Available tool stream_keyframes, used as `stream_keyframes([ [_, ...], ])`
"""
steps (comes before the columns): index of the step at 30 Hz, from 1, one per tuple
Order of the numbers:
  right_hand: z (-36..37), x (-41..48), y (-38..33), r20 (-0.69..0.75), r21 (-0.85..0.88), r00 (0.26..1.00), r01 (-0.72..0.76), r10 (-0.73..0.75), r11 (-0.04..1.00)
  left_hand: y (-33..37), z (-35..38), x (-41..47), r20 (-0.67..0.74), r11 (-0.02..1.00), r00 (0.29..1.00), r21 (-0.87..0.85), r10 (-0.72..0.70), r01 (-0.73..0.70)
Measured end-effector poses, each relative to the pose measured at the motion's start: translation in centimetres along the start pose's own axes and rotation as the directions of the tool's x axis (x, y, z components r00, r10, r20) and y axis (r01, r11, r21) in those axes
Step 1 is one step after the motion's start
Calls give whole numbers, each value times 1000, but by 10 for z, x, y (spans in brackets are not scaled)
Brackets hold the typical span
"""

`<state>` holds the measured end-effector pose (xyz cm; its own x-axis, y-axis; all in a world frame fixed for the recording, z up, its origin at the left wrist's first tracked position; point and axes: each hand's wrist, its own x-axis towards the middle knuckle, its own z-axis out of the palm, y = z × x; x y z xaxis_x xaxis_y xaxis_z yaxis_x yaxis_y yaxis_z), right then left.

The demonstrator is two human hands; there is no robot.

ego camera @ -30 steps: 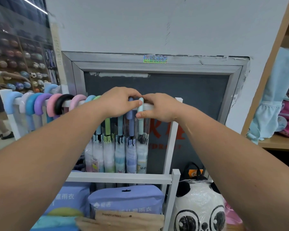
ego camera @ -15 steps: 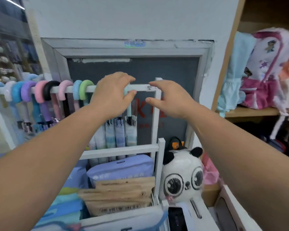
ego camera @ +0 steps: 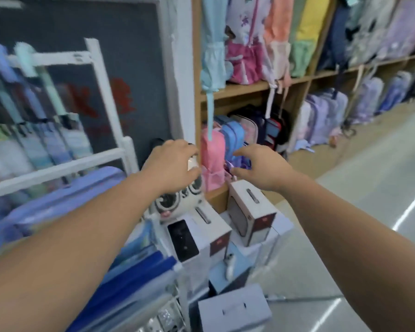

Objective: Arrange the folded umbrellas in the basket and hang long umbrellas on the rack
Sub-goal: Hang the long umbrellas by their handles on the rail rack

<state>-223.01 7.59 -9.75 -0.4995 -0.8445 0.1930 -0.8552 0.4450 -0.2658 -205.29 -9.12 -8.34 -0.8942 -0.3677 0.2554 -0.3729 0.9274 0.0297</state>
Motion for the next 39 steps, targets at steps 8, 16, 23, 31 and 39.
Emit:
stream_keyframes([
  [8,35,-97,204,198,-102,943,-252,268,962,169,127,46,217,997,974,-56,70,-60],
  [16,106,-179,374,433,-218,784,-388,445,896,300,280,59,535,980,845,-162,-13,118],
  [23,171,-177,465,571,-262,667,-403,478,877,342,390,81,704,963,708,-149,-55,224],
  [31,239,-145,585,643,-309,551,-449,532,839,389,523,158,819,948,573,-157,-31,276],
  [39,369,-140,720,727,-242,535,-388,431,890,460,688,205,864,917,496,-120,-93,381],
])
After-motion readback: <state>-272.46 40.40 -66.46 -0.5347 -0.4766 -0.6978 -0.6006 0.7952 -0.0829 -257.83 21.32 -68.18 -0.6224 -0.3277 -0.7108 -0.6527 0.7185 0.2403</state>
